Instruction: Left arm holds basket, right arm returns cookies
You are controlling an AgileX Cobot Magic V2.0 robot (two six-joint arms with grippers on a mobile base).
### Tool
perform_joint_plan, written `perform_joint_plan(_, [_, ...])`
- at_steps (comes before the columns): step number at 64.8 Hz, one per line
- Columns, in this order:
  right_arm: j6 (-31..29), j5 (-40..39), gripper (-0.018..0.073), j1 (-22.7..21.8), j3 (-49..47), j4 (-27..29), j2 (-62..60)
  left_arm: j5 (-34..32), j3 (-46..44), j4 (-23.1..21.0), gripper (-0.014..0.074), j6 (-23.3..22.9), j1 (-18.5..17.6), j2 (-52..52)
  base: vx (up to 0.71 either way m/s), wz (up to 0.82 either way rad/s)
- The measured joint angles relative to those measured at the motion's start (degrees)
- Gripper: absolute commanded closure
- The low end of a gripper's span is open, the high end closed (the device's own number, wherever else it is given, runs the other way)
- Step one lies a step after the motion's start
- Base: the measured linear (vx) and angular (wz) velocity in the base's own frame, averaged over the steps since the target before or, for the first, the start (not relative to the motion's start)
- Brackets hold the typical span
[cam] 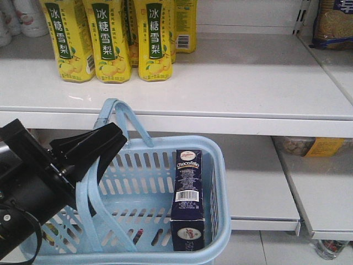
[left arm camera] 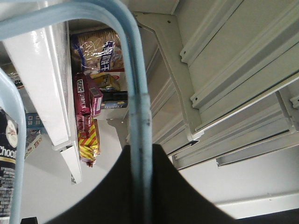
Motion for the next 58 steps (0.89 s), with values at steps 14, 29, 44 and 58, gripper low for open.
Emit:
perform_joint_plan(14, [0.00, 0.00, 0.0565, 0.00, 0.00, 0.00, 0.00, -0.14, 0.00, 0.00, 0.0599, 0.00, 0.00, 0.00, 0.00, 0.00])
perform_joint_plan(29, [0.00, 0.00, 0.0565, 0.00, 0.00, 0.00, 0.00, -0.20, 0.00, 0.00, 0.0599, 0.00, 0.00, 0.00, 0.00, 0.00])
perform_joint_plan(44, [0.00, 0.00, 0.0565, 0.00, 0.00, 0.00, 0.00, -0.20, 0.00, 0.00, 0.0599, 0.00, 0.00, 0.00, 0.00, 0.00])
perform_joint_plan(58, [0.00, 0.00, 0.0565, 0.00, 0.00, 0.00, 0.00, -0.20, 0.00, 0.00, 0.0599, 0.00, 0.00, 0.00, 0.00, 0.00])
